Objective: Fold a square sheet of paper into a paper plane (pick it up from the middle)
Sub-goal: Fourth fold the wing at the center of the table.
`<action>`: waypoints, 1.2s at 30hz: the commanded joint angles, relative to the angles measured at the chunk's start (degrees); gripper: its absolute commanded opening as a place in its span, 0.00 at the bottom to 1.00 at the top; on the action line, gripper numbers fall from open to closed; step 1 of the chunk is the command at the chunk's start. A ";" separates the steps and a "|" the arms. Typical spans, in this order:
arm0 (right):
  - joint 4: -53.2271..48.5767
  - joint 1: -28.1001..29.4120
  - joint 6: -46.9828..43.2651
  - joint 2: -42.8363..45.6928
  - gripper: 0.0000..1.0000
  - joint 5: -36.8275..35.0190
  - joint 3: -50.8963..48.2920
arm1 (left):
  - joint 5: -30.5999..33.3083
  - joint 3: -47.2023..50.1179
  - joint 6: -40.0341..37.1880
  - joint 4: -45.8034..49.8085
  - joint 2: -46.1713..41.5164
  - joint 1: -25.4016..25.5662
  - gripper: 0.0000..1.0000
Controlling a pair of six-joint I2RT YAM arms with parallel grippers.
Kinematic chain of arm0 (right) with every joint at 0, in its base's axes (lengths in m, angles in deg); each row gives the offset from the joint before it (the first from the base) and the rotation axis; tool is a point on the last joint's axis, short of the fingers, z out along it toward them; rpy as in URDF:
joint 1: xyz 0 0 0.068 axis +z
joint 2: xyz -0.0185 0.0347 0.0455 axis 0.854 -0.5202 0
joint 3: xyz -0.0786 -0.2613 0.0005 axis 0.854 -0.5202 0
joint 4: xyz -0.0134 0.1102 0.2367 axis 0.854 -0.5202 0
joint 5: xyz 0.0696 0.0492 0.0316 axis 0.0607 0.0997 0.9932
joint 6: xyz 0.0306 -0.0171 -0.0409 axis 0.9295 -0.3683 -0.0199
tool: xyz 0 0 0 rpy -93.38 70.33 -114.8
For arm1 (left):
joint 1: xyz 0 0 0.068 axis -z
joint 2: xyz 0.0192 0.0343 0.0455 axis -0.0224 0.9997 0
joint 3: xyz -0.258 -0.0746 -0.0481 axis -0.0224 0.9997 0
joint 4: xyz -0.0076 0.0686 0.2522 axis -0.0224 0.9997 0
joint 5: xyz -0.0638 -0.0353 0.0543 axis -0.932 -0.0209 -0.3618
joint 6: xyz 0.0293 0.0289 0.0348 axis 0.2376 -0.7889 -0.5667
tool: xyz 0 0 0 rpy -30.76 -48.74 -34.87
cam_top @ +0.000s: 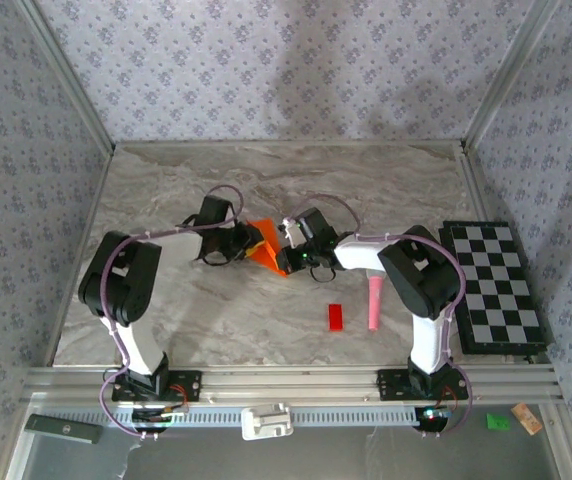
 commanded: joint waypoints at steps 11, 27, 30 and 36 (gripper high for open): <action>0.11 -0.59 1.20 -1.01 0.05 0.47 -0.98 | -0.23 -2.08 -1.82 3.03 2.82 0.97 0.36; -2.63 -0.51 0.07 0.70 0.21 -2.50 -0.08 | 1.96 -4.37 -2.52 9.49 5.04 1.32 0.40; -3.69 -0.15 -0.63 0.55 0.24 -3.45 0.61 | 2.01 -4.50 -2.61 10.54 5.56 1.41 0.40; -4.97 0.68 -1.61 0.18 0.25 -5.55 1.98 | 2.06 -4.14 -2.43 11.29 5.69 1.50 0.41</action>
